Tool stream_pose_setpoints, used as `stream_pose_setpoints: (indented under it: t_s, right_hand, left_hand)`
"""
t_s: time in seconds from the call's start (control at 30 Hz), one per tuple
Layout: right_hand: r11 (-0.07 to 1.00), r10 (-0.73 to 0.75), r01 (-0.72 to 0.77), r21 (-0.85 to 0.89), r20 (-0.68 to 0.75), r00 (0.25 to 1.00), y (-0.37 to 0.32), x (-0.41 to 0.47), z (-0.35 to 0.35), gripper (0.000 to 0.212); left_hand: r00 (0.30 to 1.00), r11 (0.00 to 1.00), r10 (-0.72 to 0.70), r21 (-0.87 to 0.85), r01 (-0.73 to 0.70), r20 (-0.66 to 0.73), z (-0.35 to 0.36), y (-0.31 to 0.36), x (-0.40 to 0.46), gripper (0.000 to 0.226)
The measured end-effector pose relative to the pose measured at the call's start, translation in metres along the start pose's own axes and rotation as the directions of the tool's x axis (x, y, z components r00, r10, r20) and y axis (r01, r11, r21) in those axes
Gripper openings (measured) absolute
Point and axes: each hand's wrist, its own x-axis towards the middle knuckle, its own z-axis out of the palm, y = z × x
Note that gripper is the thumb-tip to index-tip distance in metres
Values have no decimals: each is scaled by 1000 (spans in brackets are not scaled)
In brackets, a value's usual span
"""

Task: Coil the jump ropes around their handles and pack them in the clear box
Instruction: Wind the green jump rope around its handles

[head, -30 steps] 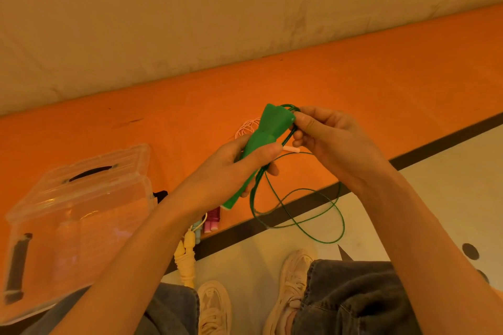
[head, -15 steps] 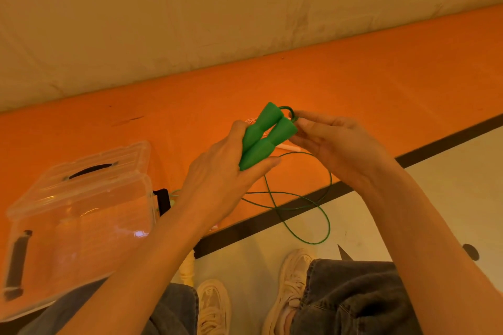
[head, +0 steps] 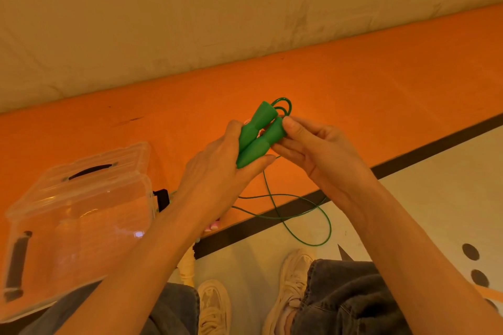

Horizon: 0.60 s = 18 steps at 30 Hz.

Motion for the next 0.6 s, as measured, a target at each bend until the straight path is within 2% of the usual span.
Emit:
stream_pose_setpoints:
  t_s: [0.17, 0.4, 0.6]
  right_hand:
    - [989, 119, -128, 75, 117, 986, -1, -1, 8, 58]
    - [986, 117, -132, 101, 141, 983, 0, -1, 6, 42]
    - [993, 48, -48, 107, 0, 999, 9, 1, 14, 47]
  left_hand:
    - [999, 994, -19, -111, 16, -25, 2, -2, -3, 43]
    - [1000, 999, -15, -48, 16, 25, 2, -3, 0, 44]
    - [997, 999, -2, -51, 5, 72, 8, 1, -3, 43]
